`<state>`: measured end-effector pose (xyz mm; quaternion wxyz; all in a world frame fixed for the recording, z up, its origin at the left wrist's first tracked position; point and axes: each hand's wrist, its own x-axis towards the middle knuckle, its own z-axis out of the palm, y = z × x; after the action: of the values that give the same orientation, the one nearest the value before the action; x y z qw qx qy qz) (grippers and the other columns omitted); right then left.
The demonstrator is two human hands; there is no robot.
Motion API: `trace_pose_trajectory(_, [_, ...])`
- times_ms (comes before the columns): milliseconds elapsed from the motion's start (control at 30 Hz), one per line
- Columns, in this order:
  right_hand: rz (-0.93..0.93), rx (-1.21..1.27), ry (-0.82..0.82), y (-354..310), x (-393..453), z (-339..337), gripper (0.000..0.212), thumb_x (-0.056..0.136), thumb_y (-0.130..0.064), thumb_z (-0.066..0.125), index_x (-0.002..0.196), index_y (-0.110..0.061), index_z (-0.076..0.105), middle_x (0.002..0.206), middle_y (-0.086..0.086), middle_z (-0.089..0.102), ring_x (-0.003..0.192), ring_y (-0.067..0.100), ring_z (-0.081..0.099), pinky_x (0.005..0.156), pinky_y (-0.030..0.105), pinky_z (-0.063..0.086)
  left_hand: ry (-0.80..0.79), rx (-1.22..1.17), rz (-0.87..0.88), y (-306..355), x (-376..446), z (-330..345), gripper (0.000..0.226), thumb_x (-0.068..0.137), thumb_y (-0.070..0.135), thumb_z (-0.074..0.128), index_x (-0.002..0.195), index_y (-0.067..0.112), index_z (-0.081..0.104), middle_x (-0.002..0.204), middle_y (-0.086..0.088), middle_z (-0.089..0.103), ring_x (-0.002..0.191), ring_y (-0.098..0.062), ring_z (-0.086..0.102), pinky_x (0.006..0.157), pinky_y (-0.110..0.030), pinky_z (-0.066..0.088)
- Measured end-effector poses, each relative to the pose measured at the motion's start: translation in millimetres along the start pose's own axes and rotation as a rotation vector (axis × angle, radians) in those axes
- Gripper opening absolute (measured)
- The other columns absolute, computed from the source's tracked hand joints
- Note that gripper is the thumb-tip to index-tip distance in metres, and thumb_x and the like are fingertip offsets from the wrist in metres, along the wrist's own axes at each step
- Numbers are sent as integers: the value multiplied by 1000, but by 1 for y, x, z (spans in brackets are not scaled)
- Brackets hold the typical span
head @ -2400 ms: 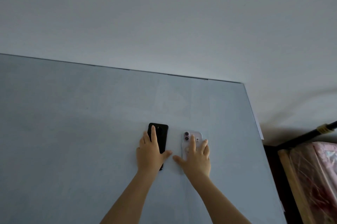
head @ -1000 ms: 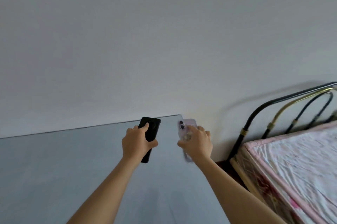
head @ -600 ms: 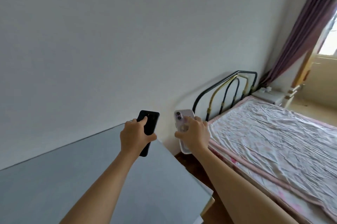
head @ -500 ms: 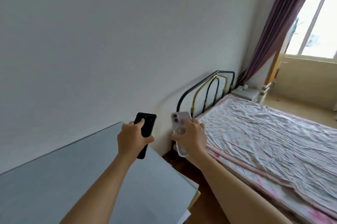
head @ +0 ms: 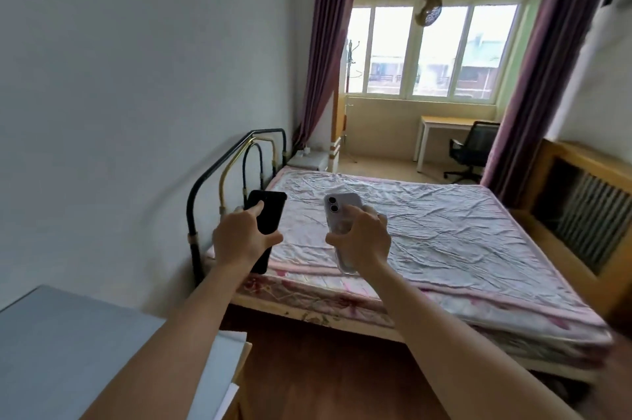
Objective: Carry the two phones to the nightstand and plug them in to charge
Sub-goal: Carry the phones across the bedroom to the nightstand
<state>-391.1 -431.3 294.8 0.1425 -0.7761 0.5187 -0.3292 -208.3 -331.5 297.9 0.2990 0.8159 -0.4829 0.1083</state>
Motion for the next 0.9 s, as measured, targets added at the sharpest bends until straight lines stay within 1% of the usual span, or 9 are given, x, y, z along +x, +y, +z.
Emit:
trace_pose_trajectory(67, [52,-2,53,29,3,-28,65,64,-39,76,125,-31,56,122,2,55,113,28,43,73,33,45,-15,-15,68,38,3,11,81,69,49,76,139,23,46,109,-11,68,107,-32,56,78,-39,49])
trace_pose_trajectory(133, [104,-1,107,61,2,-59,66,64,-37,76,126,-30,56,123,3,55,115,30,42,74,35,45,-31,-37,125,76,5,23,80,68,48,75,139,24,46,109,-12,67,107,-33,55,75,-39,48])
trace_pose_trajectory(233, [160,-43,185,113,-9,-107,67,64,-38,78,127,-29,56,120,5,57,115,30,43,73,34,43,-61,-81,210,139,-2,45,80,64,48,75,136,24,50,102,-13,69,99,-34,59,69,-38,49])
trace_pose_trajectory(300, [196,-72,230,152,-20,-140,67,64,-39,79,126,-27,57,118,7,57,113,31,44,74,35,44,-81,-112,257,184,-14,60,80,63,48,75,135,24,51,101,-12,69,99,-33,60,68,-39,51])
trace_pose_trajectory(400, [254,-102,276,213,-41,-188,70,64,-43,79,128,-27,56,119,7,57,114,31,44,79,37,46,-110,-139,328,256,-43,85,79,65,47,75,136,25,50,102,-11,69,101,-33,58,67,-38,50])
trace_pose_trajectory(567, [369,-156,317,317,-86,-272,72,66,-42,78,131,-28,52,129,5,52,121,30,40,86,39,45,-209,-222,424,380,-104,129,79,66,47,73,138,26,47,102,-11,69,101,-34,57,66,-36,48])
trace_pose_trajectory(667, [443,-236,347,376,-115,-321,76,65,-46,77,134,-29,50,130,2,53,119,27,42,85,37,45,-257,-261,488,451,-144,152,78,67,47,71,139,26,46,103,-10,66,100,-34,55,63,-34,44])
trace_pose_trajectory(767, [510,-287,383,426,-144,-364,76,64,-50,76,134,-30,50,127,2,54,115,26,45,83,34,46,-318,-306,531,514,-182,170,77,66,47,72,137,28,47,106,-9,66,101,-34,55,67,-36,47])
trace_pose_trajectory(900, [590,-339,453,478,-179,-410,73,67,-51,73,133,-29,51,126,2,55,113,24,46,82,35,49,-373,-347,587,586,-222,187,78,65,48,72,137,29,47,105,-10,66,102,-33,54,69,-35,44])
